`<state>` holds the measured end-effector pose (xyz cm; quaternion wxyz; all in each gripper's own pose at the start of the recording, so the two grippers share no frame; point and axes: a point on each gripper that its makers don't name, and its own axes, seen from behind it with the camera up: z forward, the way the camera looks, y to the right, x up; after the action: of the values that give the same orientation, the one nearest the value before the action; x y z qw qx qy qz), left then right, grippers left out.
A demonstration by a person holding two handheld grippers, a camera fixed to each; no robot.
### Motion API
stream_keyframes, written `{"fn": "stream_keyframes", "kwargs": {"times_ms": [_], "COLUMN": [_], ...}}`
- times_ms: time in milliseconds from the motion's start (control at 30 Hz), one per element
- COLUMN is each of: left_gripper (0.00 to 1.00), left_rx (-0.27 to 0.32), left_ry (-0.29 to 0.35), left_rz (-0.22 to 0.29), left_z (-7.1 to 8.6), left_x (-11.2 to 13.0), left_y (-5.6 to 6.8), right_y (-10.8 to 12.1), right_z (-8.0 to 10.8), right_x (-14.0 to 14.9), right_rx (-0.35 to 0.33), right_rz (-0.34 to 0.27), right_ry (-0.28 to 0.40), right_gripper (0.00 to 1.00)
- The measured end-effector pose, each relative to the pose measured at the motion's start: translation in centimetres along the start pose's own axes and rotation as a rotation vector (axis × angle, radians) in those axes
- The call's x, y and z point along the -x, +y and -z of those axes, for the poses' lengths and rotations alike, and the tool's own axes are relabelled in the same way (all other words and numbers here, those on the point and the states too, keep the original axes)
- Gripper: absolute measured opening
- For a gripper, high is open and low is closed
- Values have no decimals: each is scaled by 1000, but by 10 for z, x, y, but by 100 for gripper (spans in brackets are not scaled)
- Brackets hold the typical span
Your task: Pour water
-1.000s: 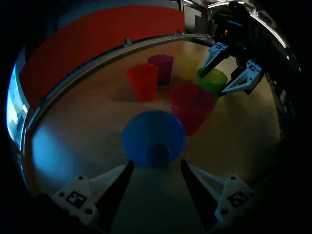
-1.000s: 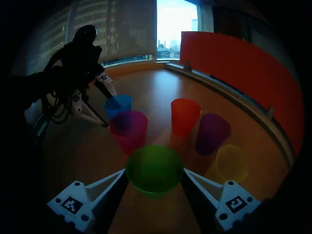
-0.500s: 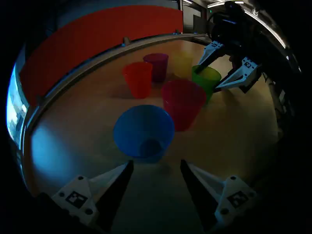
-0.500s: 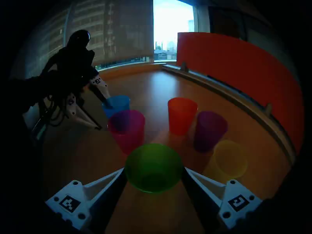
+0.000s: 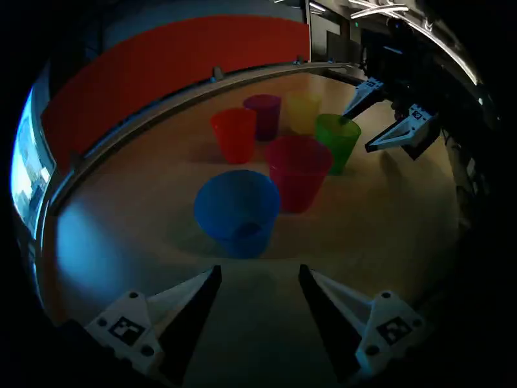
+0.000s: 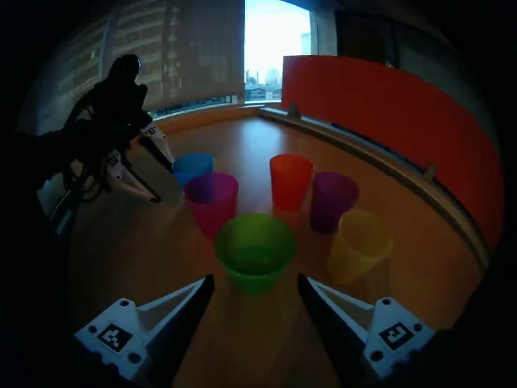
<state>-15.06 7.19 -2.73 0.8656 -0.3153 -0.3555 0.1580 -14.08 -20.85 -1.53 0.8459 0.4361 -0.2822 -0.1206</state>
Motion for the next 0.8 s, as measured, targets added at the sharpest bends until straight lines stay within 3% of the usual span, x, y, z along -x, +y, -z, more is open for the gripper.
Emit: {"fn": "stream_keyframes", "kwargs": {"times_ms": [467, 800], "left_gripper": [88, 89], "left_rx": [-76, -196], "left_ry": [94, 237], "left_rz": [49, 109], "left_z": [39, 68], "left_x": [-4, -18], "left_y": [0, -11], "right_y": [-10, -8], "right_z": [56, 85], "right_x": [17, 8], "right_rx": [92, 213], "right_rz": [-52, -120], "right_ry": [78, 191], "right_gripper": [100, 100]}}
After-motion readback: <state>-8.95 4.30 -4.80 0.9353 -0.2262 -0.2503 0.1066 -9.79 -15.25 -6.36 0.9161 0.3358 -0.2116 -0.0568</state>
